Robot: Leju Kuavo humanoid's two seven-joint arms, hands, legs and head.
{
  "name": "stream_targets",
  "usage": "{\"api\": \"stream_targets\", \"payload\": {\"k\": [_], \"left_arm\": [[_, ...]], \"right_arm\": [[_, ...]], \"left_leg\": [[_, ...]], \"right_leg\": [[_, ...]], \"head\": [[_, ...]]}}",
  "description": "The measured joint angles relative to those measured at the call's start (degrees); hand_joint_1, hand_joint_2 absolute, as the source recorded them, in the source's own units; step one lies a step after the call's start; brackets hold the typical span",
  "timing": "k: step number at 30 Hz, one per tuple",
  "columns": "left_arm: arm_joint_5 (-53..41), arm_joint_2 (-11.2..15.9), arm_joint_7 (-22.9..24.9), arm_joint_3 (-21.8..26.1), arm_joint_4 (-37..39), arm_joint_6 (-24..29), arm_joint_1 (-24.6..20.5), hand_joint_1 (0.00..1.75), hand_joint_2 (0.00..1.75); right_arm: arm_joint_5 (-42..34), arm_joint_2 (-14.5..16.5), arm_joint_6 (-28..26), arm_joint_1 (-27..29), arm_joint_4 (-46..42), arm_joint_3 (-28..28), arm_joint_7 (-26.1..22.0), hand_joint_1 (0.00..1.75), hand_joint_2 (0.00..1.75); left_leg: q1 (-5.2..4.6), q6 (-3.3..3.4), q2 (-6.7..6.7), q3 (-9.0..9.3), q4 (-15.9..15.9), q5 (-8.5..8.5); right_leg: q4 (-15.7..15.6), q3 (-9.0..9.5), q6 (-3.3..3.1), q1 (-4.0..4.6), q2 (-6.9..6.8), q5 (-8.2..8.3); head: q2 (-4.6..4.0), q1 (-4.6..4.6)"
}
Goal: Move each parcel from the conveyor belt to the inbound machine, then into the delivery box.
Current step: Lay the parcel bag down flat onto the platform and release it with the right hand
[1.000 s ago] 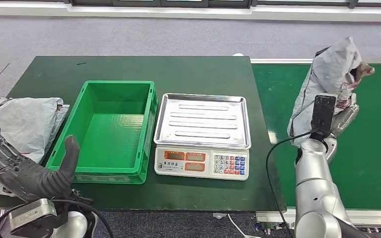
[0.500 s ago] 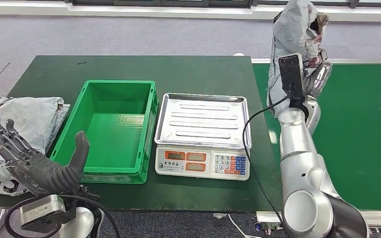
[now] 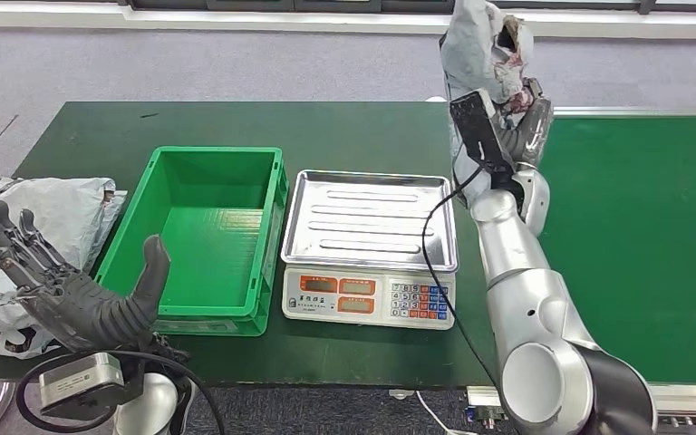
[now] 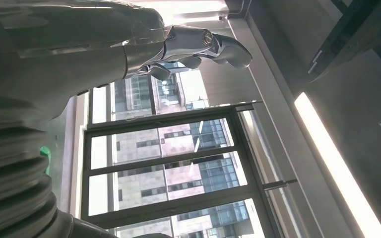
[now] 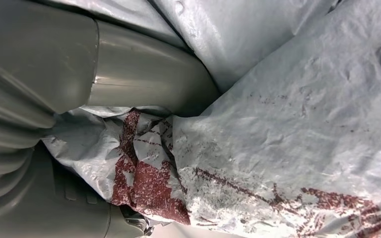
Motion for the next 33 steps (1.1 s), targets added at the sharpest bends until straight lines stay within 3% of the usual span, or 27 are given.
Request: {"api": "stream_targets", "payload": {"k": [8, 16, 24, 25, 28, 29, 33], "left_arm": [[0.86, 0.06, 0.01, -0.23, -0.33, 0.00, -0.37, 0.00, 1.75], [0.96, 0.07, 0.01, -0.23, -0.33, 0.00, -0.45, 0.00, 1.75], [1.03, 0.09, 0.01, -0.23, -0.19, 0.00, -0.92, 0.00, 1.75], [1.10, 0.09, 0.01, -0.23, -0.18, 0.00, -1.02, 0.00, 1.75], [1.25, 0.09, 0.01, -0.23, -0.19, 0.00, -1.13, 0.00, 1.75], [1.25, 0.09, 0.01, -0.23, -0.19, 0.00, -1.13, 0.00, 1.75], [1.15, 0.09, 0.01, -0.23, -0.20, 0.00, -1.13, 0.00, 1.75]], "right_arm": [[5.84, 3.46, 0.15, -1.38, 7.09, 4.56, 2.30, 1.75, 1.75], [3.85, 4.82, 1.10, 0.85, 11.63, 10.43, 1.94, 1.75, 1.75], [1.29, 4.95, 2.95, 2.30, 12.90, 17.98, 5.37, 1.75, 1.75], [0.76, 4.95, 3.15, 2.56, 12.93, 19.03, 5.68, 1.50, 1.75], [-0.48, 4.95, 3.69, 3.12, 12.98, 21.63, 6.48, 0.19, 1.75], [-0.89, 4.95, 3.84, 3.24, 12.99, 22.33, 6.71, 0.00, 1.75], [-2.90, 4.95, 4.61, 3.65, 13.02, 24.67, 7.05, 0.00, 1.75]], "left_leg": [[0.01, -0.01, 0.00, -0.01, 0.00, -0.01], [0.01, 0.00, -0.03, -0.03, 0.00, 0.00], [0.01, -0.01, -0.03, -0.03, 0.00, 0.00], [0.01, -0.01, -0.03, -0.03, 0.00, 0.00], [0.01, -0.01, -0.03, -0.03, 0.00, 0.00], [0.01, -0.01, -0.03, -0.03, 0.00, 0.00], [0.01, -0.01, -0.03, -0.03, 0.00, 0.00]], "right_leg": [[-0.01, -0.02, 0.00, 0.00, -0.01, -0.01], [-0.01, -0.02, 0.00, 0.00, -0.01, -0.01], [-0.02, -0.02, 0.00, 0.00, -0.02, -0.01], [-0.02, -0.03, 0.00, 0.00, -0.01, -0.01], [-0.01, -0.02, 0.00, 0.00, -0.01, -0.01], [-0.01, -0.02, 0.00, 0.00, -0.01, -0.01], [-0.02, -0.02, 0.00, 0.00, -0.01, -0.01]], "head": [[0.00, 0.00], [0.00, 0.00], [0.00, 0.00], [0.00, 0.00], [0.00, 0.00], [0.00, 0.00], [0.00, 0.00]]}}
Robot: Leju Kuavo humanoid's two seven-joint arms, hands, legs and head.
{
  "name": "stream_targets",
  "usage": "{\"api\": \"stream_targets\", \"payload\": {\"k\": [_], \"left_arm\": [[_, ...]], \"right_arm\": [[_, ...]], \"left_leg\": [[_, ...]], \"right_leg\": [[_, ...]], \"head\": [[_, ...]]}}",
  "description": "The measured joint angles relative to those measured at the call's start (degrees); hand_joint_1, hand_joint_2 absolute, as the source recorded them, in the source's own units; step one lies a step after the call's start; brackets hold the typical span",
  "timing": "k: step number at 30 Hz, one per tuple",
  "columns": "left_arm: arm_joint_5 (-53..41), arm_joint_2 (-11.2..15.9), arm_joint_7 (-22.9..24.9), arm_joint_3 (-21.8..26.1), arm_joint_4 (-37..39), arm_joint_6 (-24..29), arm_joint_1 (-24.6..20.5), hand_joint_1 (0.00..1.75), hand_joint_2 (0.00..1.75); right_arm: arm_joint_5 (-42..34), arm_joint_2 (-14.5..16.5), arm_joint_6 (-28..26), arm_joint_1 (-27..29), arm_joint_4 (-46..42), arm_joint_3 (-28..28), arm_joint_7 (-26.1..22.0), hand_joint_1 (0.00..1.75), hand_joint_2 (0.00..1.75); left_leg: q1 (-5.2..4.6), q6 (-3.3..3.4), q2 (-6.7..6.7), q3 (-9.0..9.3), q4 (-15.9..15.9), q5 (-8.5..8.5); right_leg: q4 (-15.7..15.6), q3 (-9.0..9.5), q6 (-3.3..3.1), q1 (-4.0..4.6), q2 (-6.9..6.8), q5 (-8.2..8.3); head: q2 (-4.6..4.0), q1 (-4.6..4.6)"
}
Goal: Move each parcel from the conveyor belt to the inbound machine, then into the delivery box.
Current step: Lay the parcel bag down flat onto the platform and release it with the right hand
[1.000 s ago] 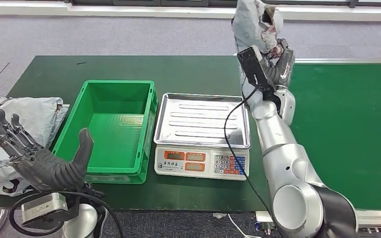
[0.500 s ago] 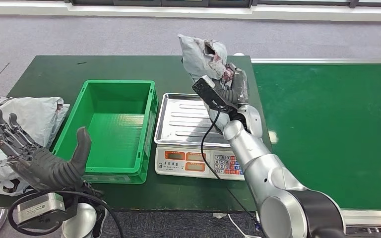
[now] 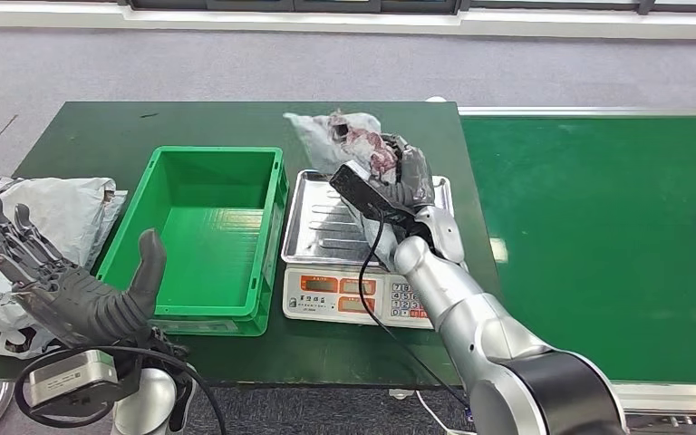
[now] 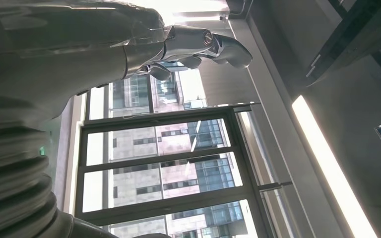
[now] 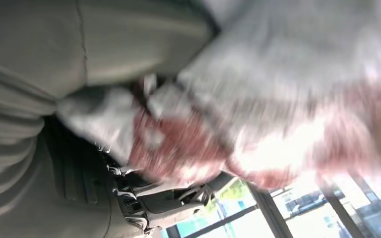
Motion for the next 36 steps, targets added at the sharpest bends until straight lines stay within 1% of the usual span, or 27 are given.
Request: {"api": "stream_targets", "payload": {"k": [8, 19, 21, 23, 25, 29, 33, 36], "left_arm": [[-0.11, 0.02, 0.01, 0.00, 0.02, 0.00, -0.01, 0.00, 1.75], [-0.18, 0.02, 0.01, 0.00, 0.02, 0.00, -0.01, 0.00, 1.75], [-0.25, 0.02, 0.00, 0.00, 0.02, 0.00, -0.01, 0.00, 1.75], [-0.39, 0.02, 0.00, 0.00, 0.02, 0.00, -0.01, 0.00, 1.75], [-0.67, 0.02, 0.01, 0.01, 0.02, 0.00, 0.00, 0.00, 1.75], [-1.19, 0.02, 0.01, 0.03, 0.02, 0.00, 0.00, 0.00, 1.75], [-2.23, 0.02, 0.00, 0.26, 0.02, 0.00, 0.01, 0.00, 1.75], [-2.80, 0.02, 0.00, 0.51, 0.02, 0.00, 0.01, 0.00, 1.75]], "right_arm": [[-1.97, 0.00, -0.06, 0.14, 0.00, 1.32, -0.56, 0.00, 1.75], [-3.18, 0.00, -1.26, 0.10, 0.00, 1.37, -1.97, 0.00, 1.75], [-4.59, -0.01, -1.85, 0.09, -0.01, 1.35, -3.51, 0.00, 1.75], [-7.49, -0.02, -2.06, 0.06, -0.11, 1.19, -6.22, 0.00, 1.75], [-10.98, -0.02, -1.75, -0.13, -0.28, 0.67, -9.25, 0.00, 1.75], [-15.91, -0.07, -0.74, -1.07, -0.73, -0.93, -13.57, 0.00, 1.75], [-23.14, -0.10, 2.98, -1.99, -1.66, -3.46, -19.23, 0.00, 1.75], [-26.39, -0.11, 5.59, -2.81, -2.21, -5.39, -21.27, 0.00, 1.75]], "left_leg": [[0.00, 0.00, 0.00, 0.00, 0.00, 0.00], [0.00, 0.00, 0.00, 0.01, 0.00, 0.00], [0.00, 0.00, 0.00, 0.01, 0.00, 0.00], [0.00, 0.00, 0.00, 0.01, 0.00, 0.00], [0.00, 0.00, 0.00, 0.01, 0.01, 0.00], [0.00, 0.00, 0.00, 0.01, 0.00, 0.00], [0.00, 0.00, 0.00, 0.02, 0.01, 0.00], [0.00, 0.00, 0.00, 0.02, 0.01, 0.01]], "right_leg": [[0.00, 0.00, 0.00, 0.00, 0.00, 0.00], [0.00, 0.01, 0.00, 0.00, 0.01, 0.00], [0.00, 0.01, 0.00, 0.00, 0.01, 0.01], [0.00, 0.01, 0.00, 0.00, 0.01, 0.01], [0.00, 0.01, 0.00, 0.00, 0.01, 0.01], [0.00, 0.01, 0.00, 0.00, 0.01, 0.01], [0.00, 0.01, 0.00, 0.00, 0.01, 0.01], [0.00, 0.02, 0.00, 0.00, 0.01, 0.01]], "head": [[0.00, 0.00], [0.00, 0.00], [0.00, 0.00], [0.00, 0.00], [0.00, 0.00], [0.00, 0.00], [0.00, 0.00], [0.00, 0.00]]}}
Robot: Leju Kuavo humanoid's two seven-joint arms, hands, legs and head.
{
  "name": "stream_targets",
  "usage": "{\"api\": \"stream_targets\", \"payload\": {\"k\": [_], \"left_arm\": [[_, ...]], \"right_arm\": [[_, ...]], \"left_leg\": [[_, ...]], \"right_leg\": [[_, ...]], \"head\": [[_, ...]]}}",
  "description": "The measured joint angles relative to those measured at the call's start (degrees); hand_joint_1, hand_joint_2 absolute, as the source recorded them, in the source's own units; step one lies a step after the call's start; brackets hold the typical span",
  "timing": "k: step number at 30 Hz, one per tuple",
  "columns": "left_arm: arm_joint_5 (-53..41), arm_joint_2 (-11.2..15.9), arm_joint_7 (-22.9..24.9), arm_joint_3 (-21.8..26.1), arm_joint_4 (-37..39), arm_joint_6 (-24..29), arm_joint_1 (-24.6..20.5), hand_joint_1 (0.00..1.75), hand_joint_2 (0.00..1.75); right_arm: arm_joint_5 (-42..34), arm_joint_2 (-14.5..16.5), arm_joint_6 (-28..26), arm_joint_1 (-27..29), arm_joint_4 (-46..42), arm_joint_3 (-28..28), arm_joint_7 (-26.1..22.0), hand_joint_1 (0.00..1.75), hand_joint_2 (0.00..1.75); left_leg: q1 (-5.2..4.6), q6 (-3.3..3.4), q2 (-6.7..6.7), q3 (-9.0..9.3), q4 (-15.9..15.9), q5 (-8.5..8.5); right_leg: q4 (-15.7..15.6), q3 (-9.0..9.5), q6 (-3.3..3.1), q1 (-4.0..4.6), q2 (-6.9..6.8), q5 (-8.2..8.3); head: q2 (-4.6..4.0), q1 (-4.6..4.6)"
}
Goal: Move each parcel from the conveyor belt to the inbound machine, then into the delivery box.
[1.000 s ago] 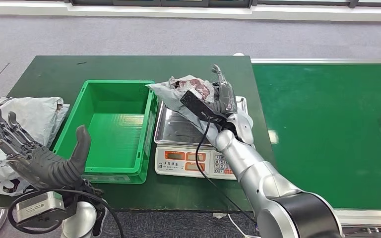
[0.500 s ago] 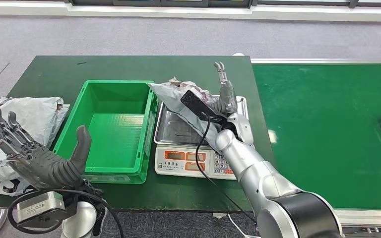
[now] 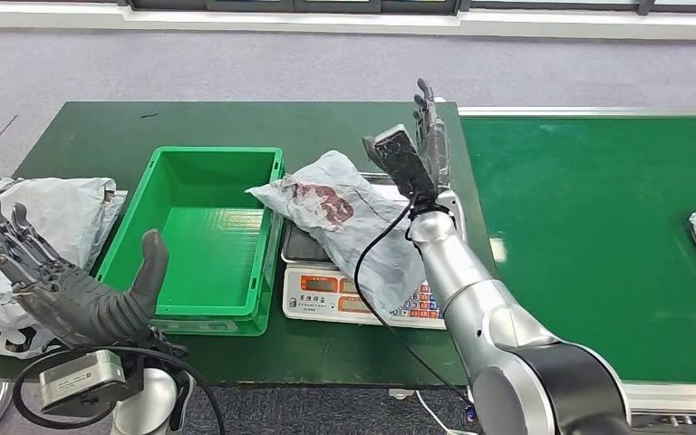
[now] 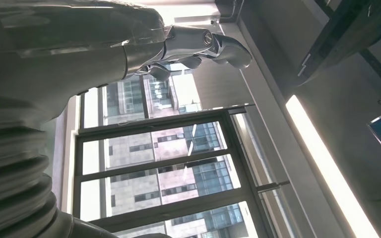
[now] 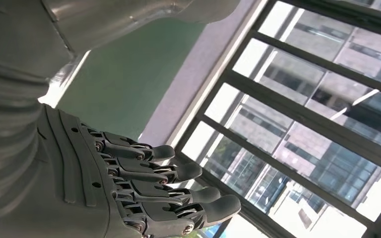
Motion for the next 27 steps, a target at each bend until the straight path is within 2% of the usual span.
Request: {"api": "stream_targets", "payload": {"k": [10, 15, 22, 24, 27], "left_arm": [[-0.92, 0.00, 0.02, 0.08, 0.01, 0.00, 0.03, 0.00, 1.75], [-1.71, -0.16, 0.03, 0.78, 0.67, 0.00, 0.07, 0.00, 1.75], [-1.15, -0.23, 0.02, 1.30, 1.66, 0.00, 0.05, 0.00, 1.75], [0.06, -0.09, 0.03, 1.36, 2.75, 0.00, -0.14, 0.00, 1.75], [-0.80, 0.33, 0.04, 0.80, 6.91, 0.00, -1.49, 0.00, 1.75]], "right_arm": [[-2.77, -0.01, 1.31, -1.06, -0.96, -3.13, -1.87, 0.00, 1.75], [-6.46, -0.01, -3.38, 0.25, -5.87, -2.98, -2.97, 0.00, 1.75], [-7.73, -0.02, -4.88, 1.23, -10.45, -2.34, -2.96, 0.00, 1.75], [-7.79, -0.06, -7.00, 2.84, -13.95, -1.40, -2.97, 0.00, 1.75], [-4.44, 0.07, -9.72, 8.71, -25.64, -0.03, -2.55, 0.00, 1.75]], "left_leg": [[0.00, 0.00, 0.00, 0.00, 0.00, 0.00], [0.00, 0.00, 0.01, 0.00, 0.00, 0.00], [0.00, 0.00, 0.06, 0.02, 0.00, 0.00], [0.00, 0.00, 0.04, 0.05, 0.01, 0.01], [0.01, 0.00, -0.06, 0.06, 0.01, 0.00]], "right_leg": [[0.00, 0.00, 0.00, 0.00, 0.00, 0.00], [0.00, 0.01, 0.00, 0.00, -0.02, 0.00], [0.00, 0.00, 0.00, 0.00, 0.02, 0.00], [-0.02, 0.00, 0.00, 0.00, -0.01, 0.00], [-0.03, 0.07, -0.01, 0.00, -0.10, -0.01]], "head": [[0.00, 0.00], [0.00, 0.00], [0.00, 0.00], [0.00, 0.00], [0.00, 0.00]]}}
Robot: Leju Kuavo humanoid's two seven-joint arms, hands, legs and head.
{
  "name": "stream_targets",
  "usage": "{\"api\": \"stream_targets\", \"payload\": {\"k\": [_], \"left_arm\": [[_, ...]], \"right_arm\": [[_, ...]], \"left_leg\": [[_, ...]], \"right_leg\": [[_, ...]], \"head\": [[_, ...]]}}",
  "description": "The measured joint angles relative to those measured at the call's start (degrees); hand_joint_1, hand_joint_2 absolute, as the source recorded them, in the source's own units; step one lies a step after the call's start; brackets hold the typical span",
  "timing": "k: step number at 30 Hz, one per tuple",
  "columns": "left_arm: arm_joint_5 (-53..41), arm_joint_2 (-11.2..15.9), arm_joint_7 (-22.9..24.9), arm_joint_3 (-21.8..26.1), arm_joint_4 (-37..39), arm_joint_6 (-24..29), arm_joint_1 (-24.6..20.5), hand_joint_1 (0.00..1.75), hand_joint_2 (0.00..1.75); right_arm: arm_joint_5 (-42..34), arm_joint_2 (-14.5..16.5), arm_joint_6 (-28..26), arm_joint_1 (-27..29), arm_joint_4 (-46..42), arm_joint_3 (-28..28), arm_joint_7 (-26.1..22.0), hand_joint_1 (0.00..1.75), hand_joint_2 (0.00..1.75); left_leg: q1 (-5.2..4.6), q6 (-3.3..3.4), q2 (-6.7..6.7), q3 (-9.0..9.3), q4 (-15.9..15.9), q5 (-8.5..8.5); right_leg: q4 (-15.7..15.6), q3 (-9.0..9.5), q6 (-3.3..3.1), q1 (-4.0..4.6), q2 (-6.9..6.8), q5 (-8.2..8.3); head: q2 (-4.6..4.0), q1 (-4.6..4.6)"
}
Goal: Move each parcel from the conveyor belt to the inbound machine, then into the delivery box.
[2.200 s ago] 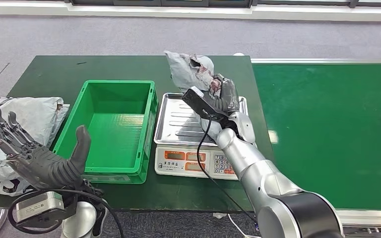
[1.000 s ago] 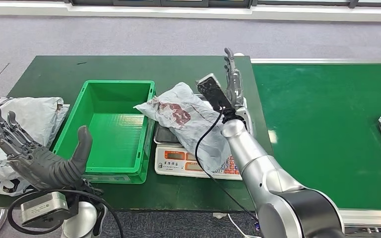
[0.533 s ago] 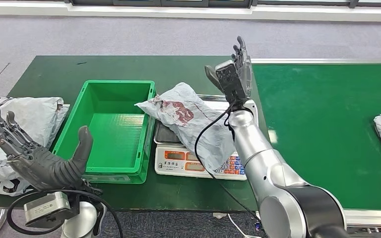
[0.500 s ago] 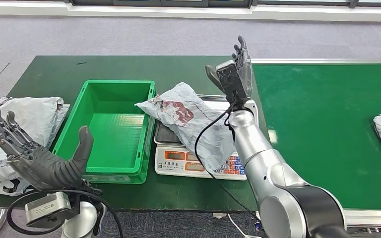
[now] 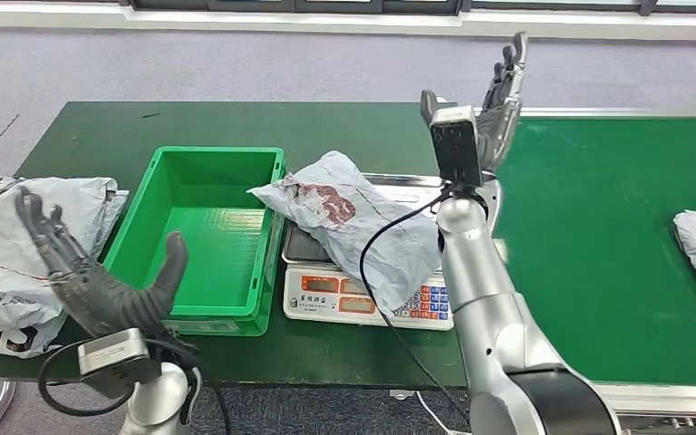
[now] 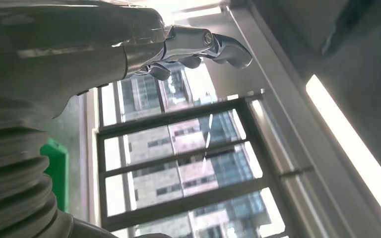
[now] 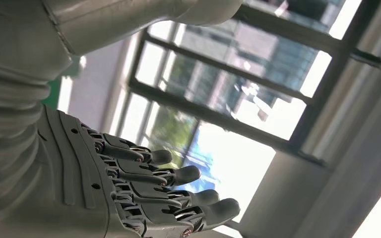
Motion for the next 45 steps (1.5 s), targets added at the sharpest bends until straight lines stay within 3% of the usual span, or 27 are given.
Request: {"api": "stream_targets", "payload": {"k": [4, 7, 9, 11, 14, 18, 24, 31, 38, 45], "left_arm": [[-5.95, 0.05, -0.03, -0.75, 7.56, 0.00, -4.51, 0.00, 1.75], [-8.36, 0.04, 0.57, -2.47, 18.89, -0.23, -11.11, 0.00, 1.75], [-11.05, -0.23, 3.54, -3.71, 28.65, -1.52, -16.87, 0.00, 1.75], [-16.03, -0.75, 9.63, -4.70, 38.68, -4.08, -23.15, 0.00, 1.75], [-23.16, -1.55, 17.02, -6.44, 51.43, -6.45, -31.52, 0.00, 1.75], [-28.55, -2.64, 21.09, -8.54, 62.82, -8.76, -39.43, 0.00, 1.75], [-38.07, -4.55, 27.18, -12.23, 74.49, -19.72, -49.08, 0.00, 1.75], [-43.20, -5.57, 29.33, -13.92, 80.37, -27.24, -53.39, 0.00, 1.75], [-50.62, -5.56, 31.32, -16.00, 83.47, -38.36, -54.62, 0.00, 1.75], [-52.35, -5.47, 31.20, -18.33, 85.45, -44.64, -55.41, 0.00, 1.75]], "right_arm": [[5.64, 0.31, -0.59, 11.05, -16.78, 1.20, 1.73, 0.00, 1.75], [9.70, 0.48, -0.69, 18.75, -29.45, 1.42, 1.15, 0.00, 1.75], [9.84, 0.55, -0.74, 22.80, -36.57, 1.43, 0.20, 0.00, 1.75], [9.58, 0.50, -0.76, 25.70, -42.38, 1.43, -0.29, 0.00, 1.75], [9.52, 0.23, -0.77, 27.49, -48.43, 1.41, -0.41, 0.00, 1.75], [9.90, -0.06, -0.77, 28.16, -52.03, 1.32, -0.38, 0.00, 1.75], [10.54, -0.17, -0.77, 28.37, -53.11, 0.74, -0.33, 0.00, 1.75], [13.08, -0.20, -0.76, 28.53, -53.87, 0.42, 2.15, 0.00, 1.75], [11.87, -0.22, -0.75, 28.56, -54.04, 0.32, -0.29, 0.00, 1.75], [12.00, -0.22, -0.75, 28.56, -54.03, 0.29, -0.31, 0.00, 1.75]], "left_leg": [[-0.01, 0.00, -0.06, -0.01, 0.01, -0.02], [-0.02, 0.02, -0.21, -0.03, 0.03, -0.01], [-0.02, 0.03, -0.23, -0.04, 0.04, 0.01], [-0.03, 0.05, -0.14, -0.05, 0.04, 0.05], [-0.05, 0.07, 0.18, -0.05, 0.05, 0.08], [-0.05, 0.08, 0.30, -0.03, 0.07, 0.09], [-0.04, 0.06, 0.29, -0.05, 0.06, 0.10], [-0.04, 0.06, 0.27, -0.05, 0.04, 0.10], [-0.04, 0.06, 0.26, -0.05, 0.03, 0.11], [-0.04, 0.06, 0.25, -0.05, 0.03, 0.11]], "right_leg": [[-0.06, -0.04, 0.01, -0.03, -0.05, -0.01], [-0.08, 0.00, 0.03, -0.02, -0.19, -0.01], [-0.08, 0.02, 0.04, -0.02, -0.21, 0.02], [-0.06, -0.01, 0.09, -0.03, -0.12, 0.10], [-0.04, -0.09, 0.14, -0.05, 0.18, 0.25], [-0.03, -0.13, 0.14, -0.04, 0.29, 0.29], [-0.01, -0.13, 0.13, -0.03, 0.29, 0.29], [-0.01, -0.11, 0.13, -0.03, 0.28, 0.28], [0.00, -0.10, 0.12, -0.03, 0.28, 0.28], [0.00, -0.09, 0.12, -0.03, 0.28, 0.28]], "head": [[0.00, -0.01], [0.00, -0.02], [0.00, -0.02], [0.00, -0.01], [0.00, -0.01], [0.00, -0.01], [0.00, 0.00], [0.00, 0.00], [0.00, 0.00], [0.00, 0.00]]}}
